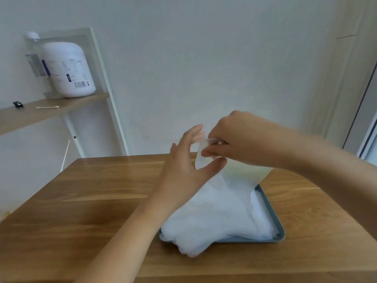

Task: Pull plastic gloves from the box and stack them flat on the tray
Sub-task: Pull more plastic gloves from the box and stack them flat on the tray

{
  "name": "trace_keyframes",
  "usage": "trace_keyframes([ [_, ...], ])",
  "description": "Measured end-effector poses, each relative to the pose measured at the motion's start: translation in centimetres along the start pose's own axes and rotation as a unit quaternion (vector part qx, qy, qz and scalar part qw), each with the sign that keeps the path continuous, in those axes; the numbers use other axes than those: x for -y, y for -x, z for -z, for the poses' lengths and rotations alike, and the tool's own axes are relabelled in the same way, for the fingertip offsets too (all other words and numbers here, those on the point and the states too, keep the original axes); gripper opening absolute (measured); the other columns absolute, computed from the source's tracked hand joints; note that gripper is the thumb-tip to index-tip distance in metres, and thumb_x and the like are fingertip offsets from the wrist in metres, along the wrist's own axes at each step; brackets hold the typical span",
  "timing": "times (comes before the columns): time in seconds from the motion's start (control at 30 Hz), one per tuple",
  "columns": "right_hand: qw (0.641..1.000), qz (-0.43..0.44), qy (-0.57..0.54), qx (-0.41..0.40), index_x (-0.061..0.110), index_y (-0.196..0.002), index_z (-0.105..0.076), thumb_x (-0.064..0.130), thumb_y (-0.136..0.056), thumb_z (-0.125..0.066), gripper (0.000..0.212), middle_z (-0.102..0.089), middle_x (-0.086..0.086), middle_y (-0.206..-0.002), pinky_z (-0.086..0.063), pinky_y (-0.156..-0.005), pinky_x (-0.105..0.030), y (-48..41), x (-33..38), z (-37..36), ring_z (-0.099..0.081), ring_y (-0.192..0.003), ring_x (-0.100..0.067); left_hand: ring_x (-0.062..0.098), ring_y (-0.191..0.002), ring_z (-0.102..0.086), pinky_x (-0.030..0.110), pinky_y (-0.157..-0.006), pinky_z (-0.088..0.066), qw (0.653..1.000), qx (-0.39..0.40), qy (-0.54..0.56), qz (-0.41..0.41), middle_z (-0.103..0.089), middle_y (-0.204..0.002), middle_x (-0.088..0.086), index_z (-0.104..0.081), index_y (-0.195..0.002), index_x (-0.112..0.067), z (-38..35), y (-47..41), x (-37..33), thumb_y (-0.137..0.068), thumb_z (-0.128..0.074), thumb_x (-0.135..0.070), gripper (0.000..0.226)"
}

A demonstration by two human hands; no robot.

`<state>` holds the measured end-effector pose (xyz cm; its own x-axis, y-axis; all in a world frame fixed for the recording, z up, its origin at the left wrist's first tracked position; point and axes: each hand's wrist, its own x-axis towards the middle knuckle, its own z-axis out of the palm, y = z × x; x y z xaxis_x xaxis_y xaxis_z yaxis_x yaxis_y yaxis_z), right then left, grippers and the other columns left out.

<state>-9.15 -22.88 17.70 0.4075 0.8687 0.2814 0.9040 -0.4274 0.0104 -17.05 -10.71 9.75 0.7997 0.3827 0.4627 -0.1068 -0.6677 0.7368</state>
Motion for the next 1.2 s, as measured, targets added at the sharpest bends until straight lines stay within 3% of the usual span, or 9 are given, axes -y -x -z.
trace_keyframes([
  [0.13,0.998,0.015,0.055,0.012,0.019,-0.058,-0.04,0.044,-0.097,-0.042,0.046,-0.045,0.001,-0.061,-0.035,-0.053,-0.03,-0.3,1.5,0.0,-0.051,-0.064,-0.021,0.007,-0.073,-0.057,0.02,-0.066,-0.042,0.999,-0.016,-0.017,-0.039,-0.065,-0.074,-0.012,-0.066,-0.084,-0.021,0.6,-0.1,0.0,-0.084,-0.06,-0.02,0.006],
  [0.23,1.0,0.013,0.016,0.009,0.016,-0.062,-0.053,0.045,-0.096,-0.043,0.047,-0.049,0.001,-0.058,-0.038,-0.056,-0.03,0.0,1.3,0.0,-0.052,-0.062,-0.02,0.018,-0.06,-0.053,0.032,-0.058,-0.041,0.999,-0.018,-0.024,-0.031,-0.063,-0.063,0.001,-0.069,-0.076,-0.01,1.1,0.2,0.5,-0.084,-0.052,-0.019,0.021],
  [0.33,0.996,-0.011,-0.09,0.025,0.019,-0.075,-0.069,0.042,-0.096,-0.048,0.038,-0.052,0.003,-0.044,-0.037,-0.049,-0.02,0.4,0.9,0.2,-0.046,-0.043,-0.009,0.01,-0.052,-0.057,0.018,-0.051,-0.041,0.999,0.007,0.017,0.038,-0.069,-0.066,-0.002,-0.073,-0.076,-0.008,2.7,0.2,1.4,-0.087,-0.05,0.001,0.027],
  [0.47,0.953,-0.055,-0.297,0.026,0.02,-0.077,-0.073,0.036,-0.097,-0.049,0.035,-0.045,0.002,-0.039,-0.031,-0.04,-0.013,0.4,0.5,-0.5,-0.033,-0.032,-0.008,0.03,-0.078,-0.067,0.033,-0.079,-0.051,0.99,0.066,0.063,0.104,-0.073,-0.08,0.013,-0.073,-0.076,-0.007,5.3,-0.1,3.0,-0.09,-0.05,-0.002,0.027],
  [0.6,0.905,-0.109,-0.41,0.012,0.013,-0.08,-0.073,0.031,-0.098,-0.05,0.034,-0.044,0.003,-0.038,-0.03,-0.042,-0.013,0.2,-0.1,-2.7,-0.029,-0.033,-0.009,0.022,-0.079,-0.063,0.033,-0.08,-0.048,0.982,0.108,0.088,0.125,-0.068,-0.088,0.03,-0.075,-0.08,-0.01,7.8,-1.3,3.9,-0.093,-0.055,-0.01,0.024],
  [0.77,0.863,-0.194,-0.467,0.019,0.009,-0.085,-0.069,0.033,-0.098,-0.049,0.034,-0.042,0.004,-0.034,-0.026,-0.038,-0.019,0.3,-1.6,-6.2,-0.027,-0.032,-0.01,0.018,-0.056,-0.048,0.033,-0.069,-0.039,0.973,0.18,0.011,0.148,-0.049,-0.049,0.005,-0.057,-0.045,-0.019,8.2,-3.4,4.2,-0.093,-0.06,-0.023,0.049],
  [0.87,0.84,-0.232,-0.49,0.019,0.008,-0.083,-0.069,0.031,-0.098,-0.051,0.032,-0.045,0.004,-0.037,-0.027,-0.034,-0.016,0.9,-2.8,-8.1,-0.029,-0.031,-0.009,0.013,-0.045,-0.035,0.032,-0.068,-0.035,0.961,0.214,-0.046,0.169,-0.042,-0.042,-0.004,-0.052,-0.05,-0.018,6.9,-4.9,5.0,-0.094,-0.061,-0.027,0.046],
  [1.0,0.863,-0.253,-0.437,0.025,0.013,-0.071,-0.064,0.029,-0.097,-0.052,0.033,-0.051,0.003,-0.041,-0.031,-0.037,-0.014,2.1,-4.5,-10.8,-0.035,-0.029,-0.007,0.013,-0.057,-0.044,0.023,-0.059,-0.038,0.94,0.266,-0.093,0.192,-0.052,-0.055,-0.005,-0.076,-0.081,-0.019,4.1,-6.1,6.6,-0.091,-0.064,-0.032,0.02],
  [1.2,0.921,-0.276,-0.275,-0.001,0.019,-0.068,-0.065,0.039,-0.095,-0.053,0.036,-0.056,0.002,-0.046,-0.037,-0.043,-0.018,4.0,-7.1,-15.3,-0.047,-0.036,-0.006,0.012,-0.05,-0.045,0.016,-0.045,-0.033,0.934,0.273,-0.153,0.175,-0.058,-0.057,-0.006,-0.071,-0.077,-0.014,-1.1,-6.6,9.9,-0.088,-0.067,-0.034,0.023],
])
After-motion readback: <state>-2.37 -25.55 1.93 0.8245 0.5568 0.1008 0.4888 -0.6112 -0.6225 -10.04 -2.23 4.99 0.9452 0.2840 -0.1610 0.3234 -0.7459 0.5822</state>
